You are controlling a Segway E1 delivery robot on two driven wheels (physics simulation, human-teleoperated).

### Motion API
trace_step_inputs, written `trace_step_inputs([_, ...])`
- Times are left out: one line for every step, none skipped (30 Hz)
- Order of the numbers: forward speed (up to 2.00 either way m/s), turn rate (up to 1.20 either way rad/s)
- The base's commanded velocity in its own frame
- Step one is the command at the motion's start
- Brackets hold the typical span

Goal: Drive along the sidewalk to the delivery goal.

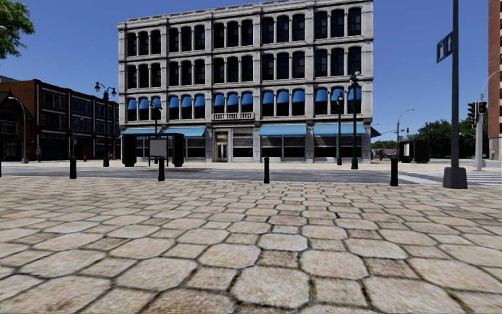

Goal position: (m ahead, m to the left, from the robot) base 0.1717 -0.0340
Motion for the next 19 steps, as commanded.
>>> trace_step_inputs([0.00,0.00])
trace_step_inputs([0.00,0.00])
trace_step_inputs([0.00,0.00])
trace_step_inputs([0.00,0.00])
trace_step_inputs([0.00,0.00])
trace_step_inputs([0.00,0.00])
trace_step_inputs([0.00,0.00])
trace_step_inputs([0.00,0.00])
trace_step_inputs([0.00,0.00])
trace_step_inputs([0.00,0.00])
trace_step_inputs([0.00,0.00])
trace_step_inputs([0.00,0.00])
trace_step_inputs([0.00,0.00])
trace_step_inputs([0.00,0.00])
trace_step_inputs([0.00,0.00])
trace_step_inputs([0.00,0.00])
trace_step_inputs([0.00,0.00])
trace_step_inputs([0.00,0.00])
trace_step_inputs([0.00,0.00])
